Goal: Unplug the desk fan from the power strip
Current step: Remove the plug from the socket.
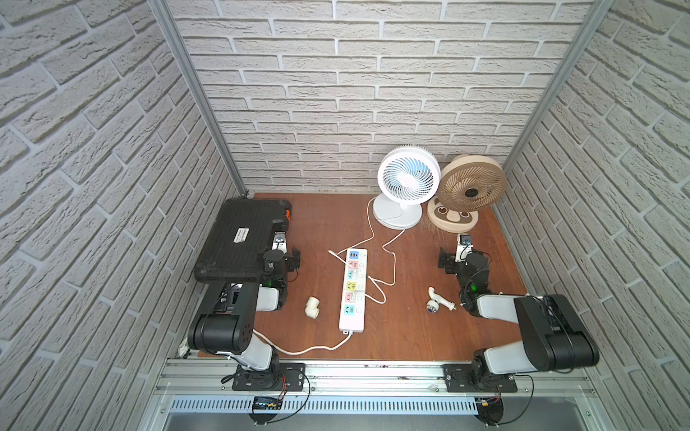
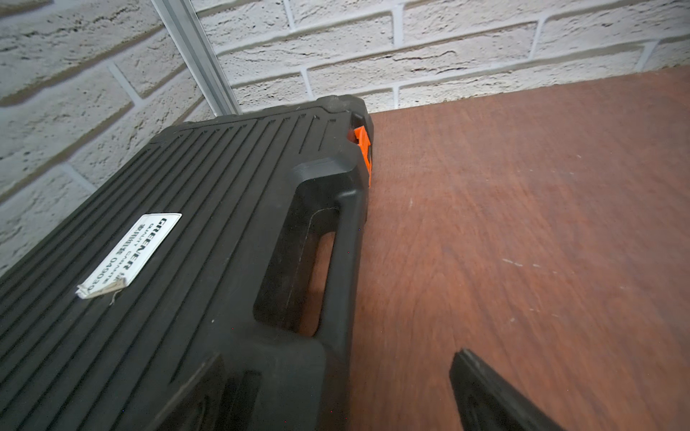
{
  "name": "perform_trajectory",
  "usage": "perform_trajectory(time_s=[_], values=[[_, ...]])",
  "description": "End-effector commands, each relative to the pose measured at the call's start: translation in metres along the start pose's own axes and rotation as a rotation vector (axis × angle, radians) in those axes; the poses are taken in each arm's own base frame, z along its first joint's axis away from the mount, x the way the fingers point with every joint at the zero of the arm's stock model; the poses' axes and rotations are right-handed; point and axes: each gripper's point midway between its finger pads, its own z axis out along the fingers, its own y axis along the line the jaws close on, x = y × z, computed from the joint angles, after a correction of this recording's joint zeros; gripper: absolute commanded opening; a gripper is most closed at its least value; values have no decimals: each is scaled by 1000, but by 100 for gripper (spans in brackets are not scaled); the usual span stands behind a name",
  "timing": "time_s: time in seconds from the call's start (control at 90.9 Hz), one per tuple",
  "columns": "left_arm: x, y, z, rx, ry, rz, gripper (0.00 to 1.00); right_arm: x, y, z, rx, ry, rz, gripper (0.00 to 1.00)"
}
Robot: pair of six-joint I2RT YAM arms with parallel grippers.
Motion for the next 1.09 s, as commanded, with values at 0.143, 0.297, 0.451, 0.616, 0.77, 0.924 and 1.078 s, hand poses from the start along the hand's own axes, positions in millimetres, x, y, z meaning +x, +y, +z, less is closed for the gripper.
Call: perform_trajectory(time_s=[0.143,0.297,0.451,0.616,0.77,0.924,1.078], values=[[-16,3,-14,-53,-104,18,98,-87,17,-38,-122,-26,181,99],[-36,2,-26,-47,-136,42,98,-111,48,-57,-322,32,356,99],[-83,9,-48,-10,-142,21,98,-113,62,-68,-405,95,529,99],[-82,46,-74,-121,-63,-484,98,-105,85,-69,-470,146,500,99],[-58,20,-74,89,122,-754,98,-89,115,-79,-455,225,351,100],[-60,-16,-82,222,246,-753,98,-71,143,-97,-458,254,234,99],[-68,-50,-104,309,306,-643,98,-53,167,-115,-472,288,135,99]])
